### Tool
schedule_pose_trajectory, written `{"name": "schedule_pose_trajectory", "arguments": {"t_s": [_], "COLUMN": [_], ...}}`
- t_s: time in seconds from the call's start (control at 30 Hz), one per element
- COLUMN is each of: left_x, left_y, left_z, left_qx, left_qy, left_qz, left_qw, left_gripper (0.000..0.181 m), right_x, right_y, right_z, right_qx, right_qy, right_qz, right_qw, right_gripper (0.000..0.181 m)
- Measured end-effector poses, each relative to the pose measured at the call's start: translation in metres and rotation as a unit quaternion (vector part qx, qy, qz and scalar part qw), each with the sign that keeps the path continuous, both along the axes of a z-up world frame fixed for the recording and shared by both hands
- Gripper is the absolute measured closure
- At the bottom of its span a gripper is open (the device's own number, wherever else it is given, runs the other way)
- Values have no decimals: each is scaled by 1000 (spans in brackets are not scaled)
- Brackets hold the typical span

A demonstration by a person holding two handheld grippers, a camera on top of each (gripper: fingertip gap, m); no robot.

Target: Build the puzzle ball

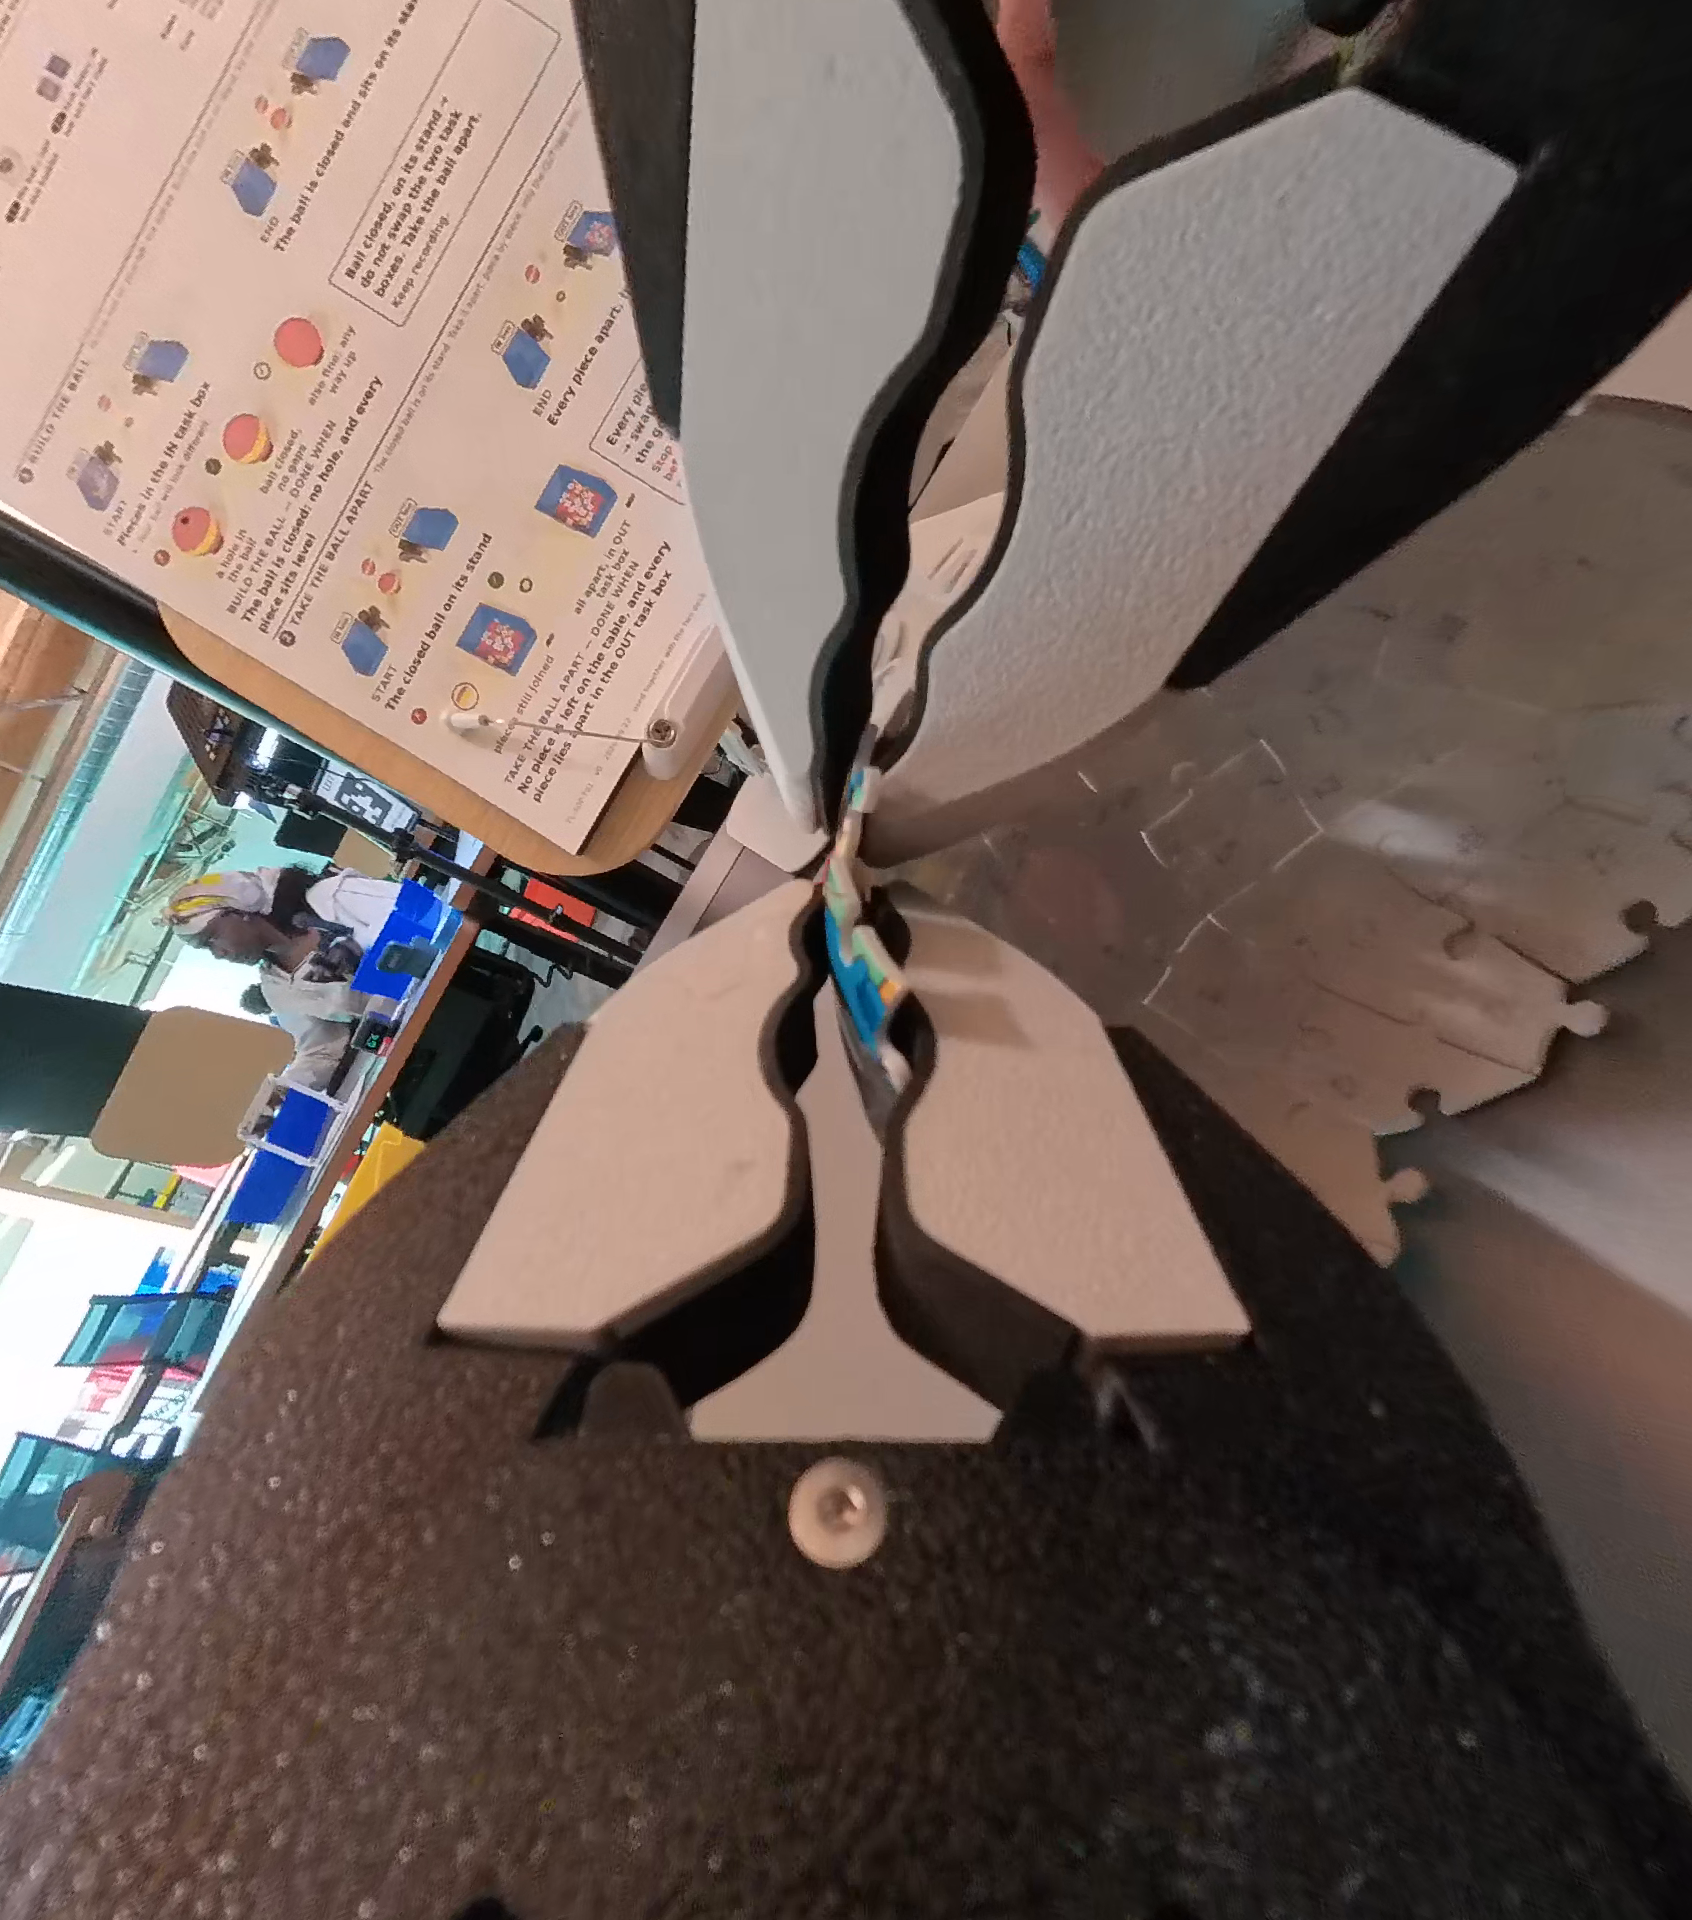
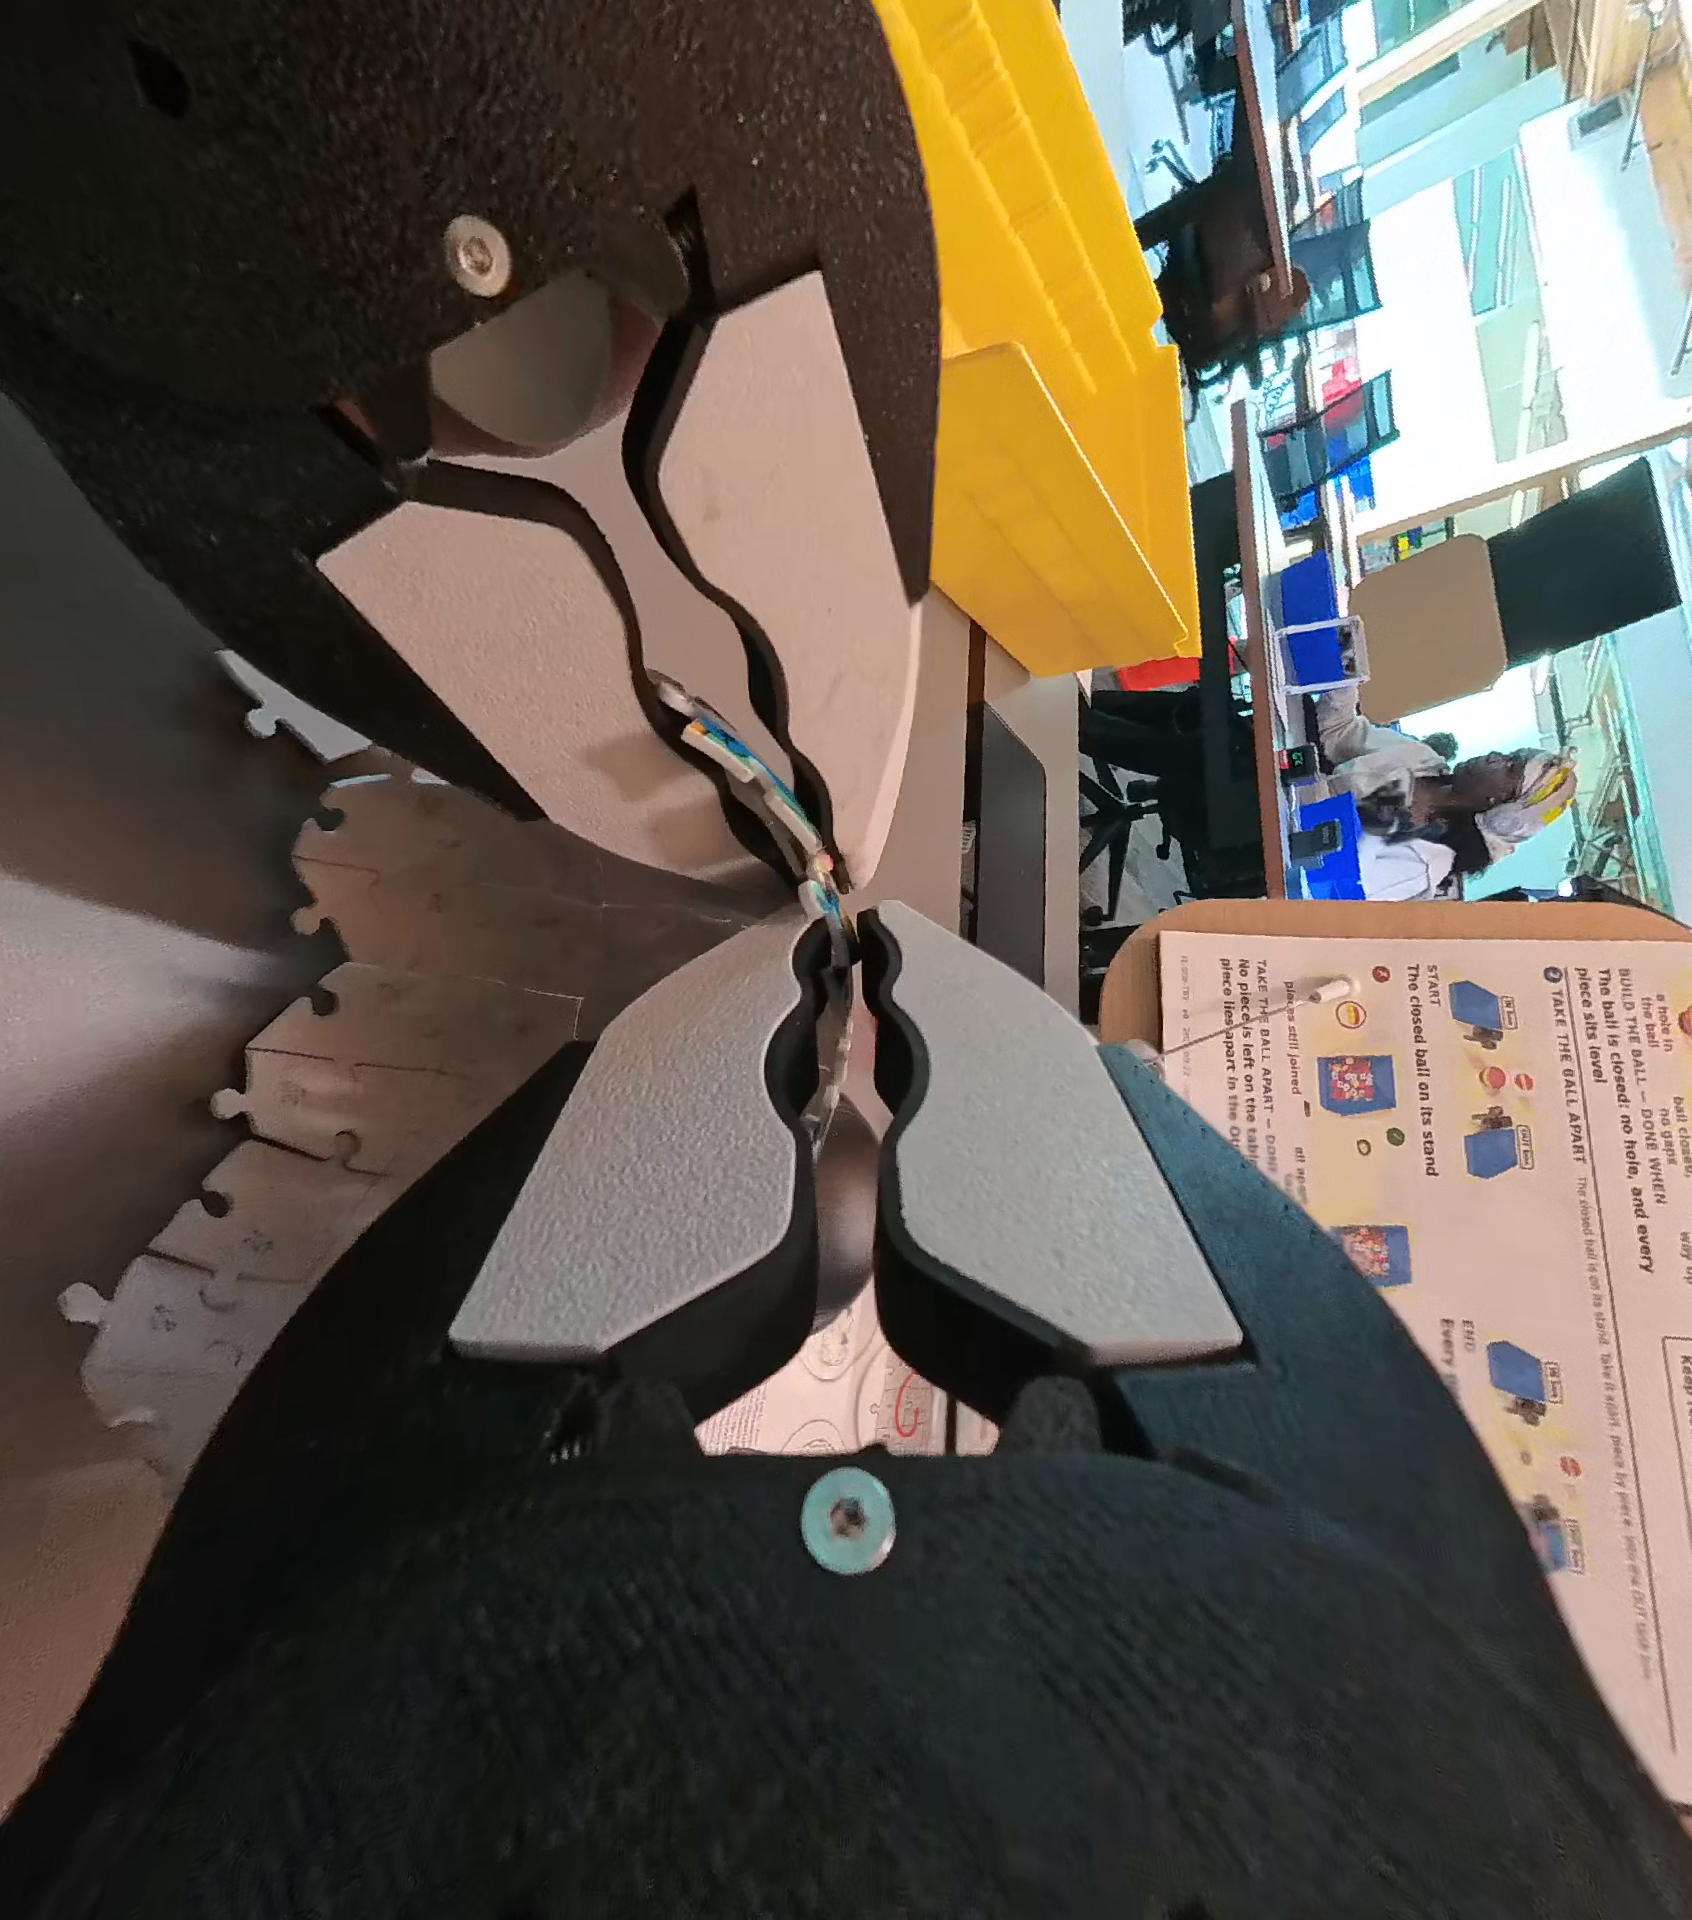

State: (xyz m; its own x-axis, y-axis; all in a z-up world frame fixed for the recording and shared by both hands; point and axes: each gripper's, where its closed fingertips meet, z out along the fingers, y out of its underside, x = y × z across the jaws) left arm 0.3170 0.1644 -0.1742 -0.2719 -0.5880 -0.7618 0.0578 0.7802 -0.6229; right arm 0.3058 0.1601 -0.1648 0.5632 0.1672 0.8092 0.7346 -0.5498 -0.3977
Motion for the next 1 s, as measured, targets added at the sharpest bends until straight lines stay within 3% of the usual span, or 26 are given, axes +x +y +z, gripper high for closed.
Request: {"name": "schedule_pose_trajectory", "arguments": {"t_s": [0.37, 0.63, 0.83, 1.0], "left_x": [2, 3, 3, 4], "left_y": [0, -2, -1, 1], "left_z": [1, 1, 1, 4], "left_qx": [-23, -6, -1, -13], "left_qy": [13, 15, 15, 13], "left_qz": [-7, -18, -15, -19], "left_qw": [1000, 1000, 1000, 1000], "left_gripper": [176, 177, 177, 178], "right_x": [2, 2, 0, 1], "right_y": [0, -3, -2, -1], "right_z": [2, 3, 3, 6], "right_qx": [18, 22, 10, 33], "right_qy": [25, -18, -70, -35], "right_qz": [-14, 10, 27, 14], "right_qw": [999, 1000, 997, 999], "right_gripper": [176, 169, 176, 177]}}
